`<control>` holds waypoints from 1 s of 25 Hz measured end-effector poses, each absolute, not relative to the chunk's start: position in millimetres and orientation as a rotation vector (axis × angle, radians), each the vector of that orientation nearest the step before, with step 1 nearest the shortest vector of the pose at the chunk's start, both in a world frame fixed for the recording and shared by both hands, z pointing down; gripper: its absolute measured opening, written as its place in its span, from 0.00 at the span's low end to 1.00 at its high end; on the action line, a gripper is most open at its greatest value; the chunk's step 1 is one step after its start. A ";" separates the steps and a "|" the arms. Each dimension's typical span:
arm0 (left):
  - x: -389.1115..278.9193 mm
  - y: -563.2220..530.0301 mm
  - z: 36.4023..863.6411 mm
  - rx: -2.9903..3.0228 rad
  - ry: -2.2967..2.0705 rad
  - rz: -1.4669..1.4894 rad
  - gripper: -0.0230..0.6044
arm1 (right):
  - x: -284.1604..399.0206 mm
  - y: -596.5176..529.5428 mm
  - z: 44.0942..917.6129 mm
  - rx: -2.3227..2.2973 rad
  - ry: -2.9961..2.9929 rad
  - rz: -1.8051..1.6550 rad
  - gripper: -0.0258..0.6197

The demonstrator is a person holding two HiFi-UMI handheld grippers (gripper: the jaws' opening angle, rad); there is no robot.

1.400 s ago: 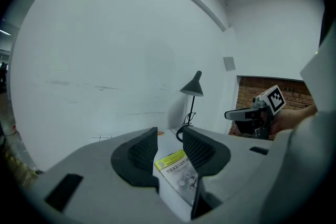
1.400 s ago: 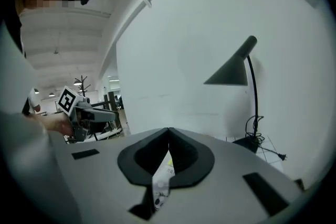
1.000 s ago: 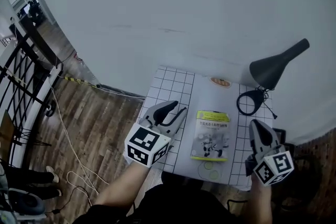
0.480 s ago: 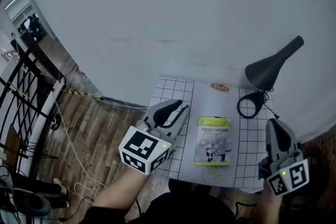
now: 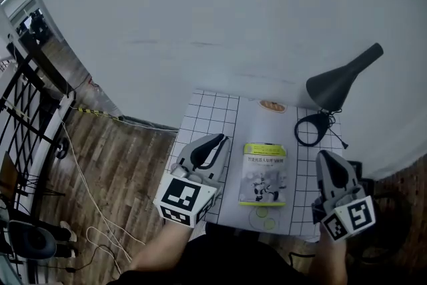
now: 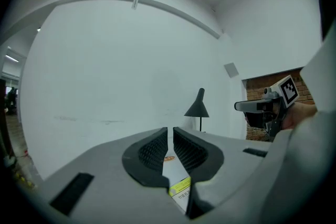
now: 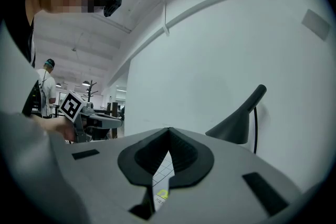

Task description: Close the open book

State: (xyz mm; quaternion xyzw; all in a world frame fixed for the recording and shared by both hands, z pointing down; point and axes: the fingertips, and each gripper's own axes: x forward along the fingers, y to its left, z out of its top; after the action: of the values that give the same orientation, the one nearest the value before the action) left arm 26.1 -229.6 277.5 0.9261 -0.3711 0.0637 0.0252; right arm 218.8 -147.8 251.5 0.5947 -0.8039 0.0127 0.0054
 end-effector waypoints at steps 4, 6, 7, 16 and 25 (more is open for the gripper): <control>15.0 -243.6 287.5 2.800 -1.169 0.172 0.10 | 224.6 -148.4 252.5 1.862 -2.482 0.009 0.04; 14.2 -250.4 288.9 2.789 -1.173 0.173 0.10 | 224.9 -148.5 254.8 1.862 -2.468 -0.001 0.04; 15.0 -251.7 288.7 2.793 -1.171 0.177 0.10 | 225.5 -148.5 256.7 1.865 -2.465 0.005 0.04; 2.0 -245.8 304.3 2.772 -1.188 0.229 0.10 | 223.6 -147.0 272.5 1.872 -2.476 0.085 0.04; 3.7 -240.0 308.6 2.783 -1.165 0.256 0.10 | 218.5 -145.2 275.0 1.860 -2.477 0.117 0.04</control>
State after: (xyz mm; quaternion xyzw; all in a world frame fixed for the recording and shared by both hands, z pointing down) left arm 3.7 -240.0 308.6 0.9176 -0.3843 0.0846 0.0569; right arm 218.5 -145.2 275.0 0.5999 -0.7989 0.0377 0.0207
